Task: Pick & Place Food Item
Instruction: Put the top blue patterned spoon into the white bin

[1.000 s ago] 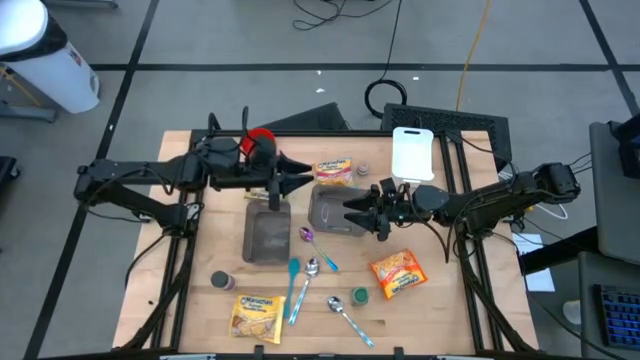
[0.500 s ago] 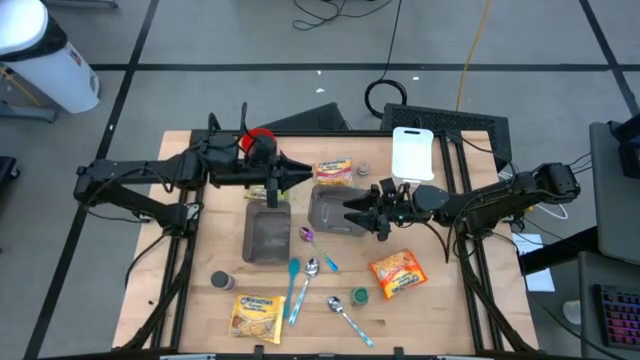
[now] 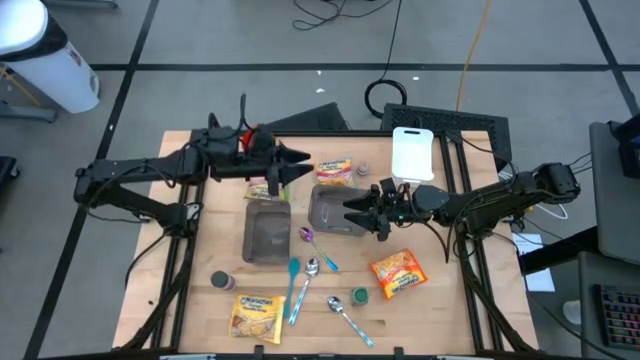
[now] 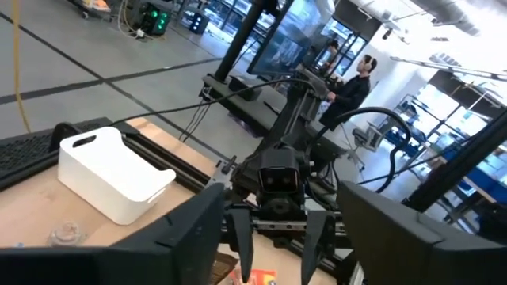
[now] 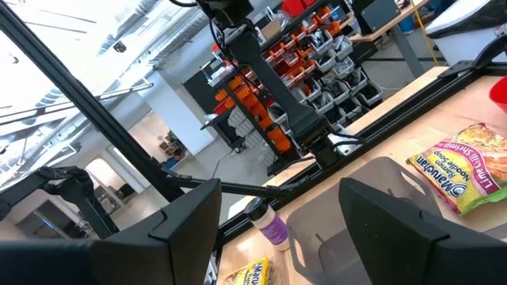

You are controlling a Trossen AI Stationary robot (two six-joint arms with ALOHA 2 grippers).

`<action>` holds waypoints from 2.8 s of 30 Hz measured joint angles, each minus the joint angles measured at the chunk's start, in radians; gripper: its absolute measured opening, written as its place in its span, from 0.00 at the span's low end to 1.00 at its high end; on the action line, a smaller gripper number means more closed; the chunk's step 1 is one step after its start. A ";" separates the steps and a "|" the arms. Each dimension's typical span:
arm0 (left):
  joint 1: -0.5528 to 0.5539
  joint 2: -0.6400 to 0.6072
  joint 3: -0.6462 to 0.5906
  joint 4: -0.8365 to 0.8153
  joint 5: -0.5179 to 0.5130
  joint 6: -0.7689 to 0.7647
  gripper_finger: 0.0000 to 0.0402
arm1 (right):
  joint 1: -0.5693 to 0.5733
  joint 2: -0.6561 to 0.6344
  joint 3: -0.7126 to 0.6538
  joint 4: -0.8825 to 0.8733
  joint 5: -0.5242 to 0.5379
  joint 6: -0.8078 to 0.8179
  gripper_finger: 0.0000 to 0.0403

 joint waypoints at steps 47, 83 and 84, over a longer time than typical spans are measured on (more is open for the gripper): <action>-0.079 0.000 0.000 -0.058 0.045 -0.043 0.76 | 0.000 0.001 0.000 -0.001 0.000 -0.001 0.62; -0.324 0.334 0.001 -0.453 0.257 -0.207 0.76 | -0.098 -0.381 0.000 -0.579 -0.137 -0.207 0.62; -0.315 0.343 0.009 -0.460 0.259 -0.186 0.76 | -0.098 -0.384 0.000 -0.591 -0.126 -0.207 0.62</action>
